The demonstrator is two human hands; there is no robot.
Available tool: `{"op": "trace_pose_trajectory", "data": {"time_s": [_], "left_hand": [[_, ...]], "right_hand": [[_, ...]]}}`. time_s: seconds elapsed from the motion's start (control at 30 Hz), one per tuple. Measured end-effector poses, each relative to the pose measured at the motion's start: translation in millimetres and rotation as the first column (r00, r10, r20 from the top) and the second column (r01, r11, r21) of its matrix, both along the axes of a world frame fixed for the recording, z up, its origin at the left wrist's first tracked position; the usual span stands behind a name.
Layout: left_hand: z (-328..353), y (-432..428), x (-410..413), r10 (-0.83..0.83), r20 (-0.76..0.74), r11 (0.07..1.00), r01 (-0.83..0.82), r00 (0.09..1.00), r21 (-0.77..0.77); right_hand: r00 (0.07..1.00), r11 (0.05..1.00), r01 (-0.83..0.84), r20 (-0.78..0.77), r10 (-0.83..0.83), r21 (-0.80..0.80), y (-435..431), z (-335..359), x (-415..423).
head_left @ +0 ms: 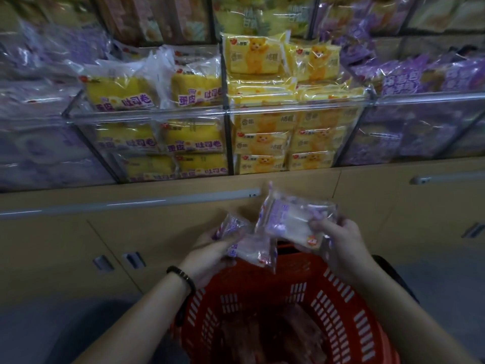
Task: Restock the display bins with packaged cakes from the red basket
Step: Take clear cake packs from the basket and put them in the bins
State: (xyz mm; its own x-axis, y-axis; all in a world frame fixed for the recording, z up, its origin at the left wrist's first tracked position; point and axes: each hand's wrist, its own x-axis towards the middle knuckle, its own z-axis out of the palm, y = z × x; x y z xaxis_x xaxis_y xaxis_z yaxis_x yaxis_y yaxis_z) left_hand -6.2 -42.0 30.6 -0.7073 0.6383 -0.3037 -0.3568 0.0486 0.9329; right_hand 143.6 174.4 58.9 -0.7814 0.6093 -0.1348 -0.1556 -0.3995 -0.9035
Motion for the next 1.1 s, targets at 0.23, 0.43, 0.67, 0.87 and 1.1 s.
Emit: {"op": "trace_pose_trajectory", "data": {"time_s": [0.23, 0.43, 0.67, 0.87, 1.1], "left_hand": [[8.7, 0.4, 7.3, -0.012, 0.016, 0.989, 0.01, 1.0, 0.15], [21.1, -11.3, 16.7, -0.003, 0.016, 0.968, -0.001, 1.0, 0.249], [40.7, -39.0, 30.6, 0.028, -0.243, 0.989, 0.008, 0.97, 0.148], [91.6, -75.4, 14.3, 0.039, -0.589, 0.997, -0.069, 0.808, -0.028], [173.5, -124.3, -3.2, -0.079, -0.756, 0.985, -0.065, 0.65, -0.159]], "right_hand": [[0.995, 0.965, -0.079, 0.075, 0.062, 0.251, -26.5, -24.2, -5.1], [0.977, 0.793, -0.16, 0.207, 0.043, 0.588, -56.5, -23.5, -8.4], [0.968, 0.685, -0.171, 0.249, -0.015, 0.708, -92.3, 2.4, -8.0], [0.989, 0.682, -0.086, 0.148, -0.032, 0.726, -110.3, 63.4, -16.3], [0.996, -0.293, -0.015, 0.04, 0.081, 0.956, -139.4, 135.2, -40.6]]}}
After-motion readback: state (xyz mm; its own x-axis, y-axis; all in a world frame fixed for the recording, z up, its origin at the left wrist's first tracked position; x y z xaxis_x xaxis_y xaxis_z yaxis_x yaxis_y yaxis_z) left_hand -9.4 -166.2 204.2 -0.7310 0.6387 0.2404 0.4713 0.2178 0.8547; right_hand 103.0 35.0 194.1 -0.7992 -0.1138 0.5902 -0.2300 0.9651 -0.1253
